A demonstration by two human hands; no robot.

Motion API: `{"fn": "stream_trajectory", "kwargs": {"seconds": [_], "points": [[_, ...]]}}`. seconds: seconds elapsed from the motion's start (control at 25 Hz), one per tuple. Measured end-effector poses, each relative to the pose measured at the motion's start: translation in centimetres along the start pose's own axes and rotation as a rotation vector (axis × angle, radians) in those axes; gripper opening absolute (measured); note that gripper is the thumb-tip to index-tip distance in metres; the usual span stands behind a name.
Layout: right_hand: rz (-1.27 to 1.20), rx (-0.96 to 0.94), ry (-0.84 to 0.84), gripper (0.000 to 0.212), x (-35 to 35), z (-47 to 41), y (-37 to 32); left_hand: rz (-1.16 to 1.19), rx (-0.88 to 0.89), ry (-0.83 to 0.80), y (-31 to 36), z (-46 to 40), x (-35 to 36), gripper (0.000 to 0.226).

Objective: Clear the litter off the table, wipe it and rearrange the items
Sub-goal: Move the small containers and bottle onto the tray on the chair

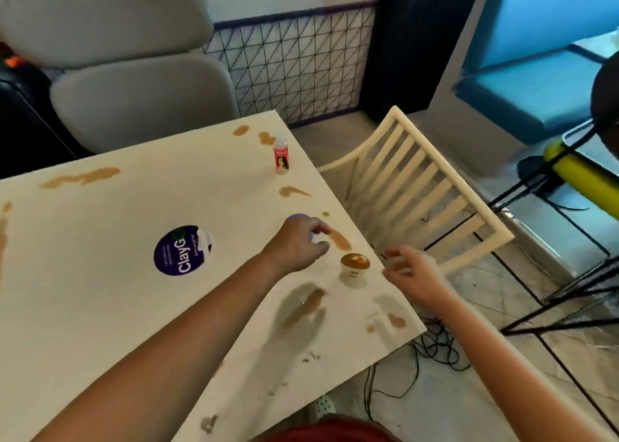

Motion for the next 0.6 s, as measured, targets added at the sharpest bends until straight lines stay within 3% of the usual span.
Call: {"fn": "stream_trajectory", "kwargs": {"seconds": [0.24, 0.6], "points": [[0.097, -0.073, -0.189, 0.059, 4.4, -5.4, 2.2, -0.1, -0.076, -0.057, -1.2, -2.8, 6.0, 0.052], [0.108, -0.115, -0.226, 0.049, 6.6, -6.8, 3.6, -0.326, -0.233, -0.077, -5.8, -6.3, 6.4, 0.066]]}}
Point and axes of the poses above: each hand's wrist, its own z-axis away from the middle knuckle, its own x-axis out of the palm, y = z × x, the point moved 2 cm from there along -z, towards the middle knuckle, and after that the axes turned 12 degrees about -z, right-handed, at the moved point
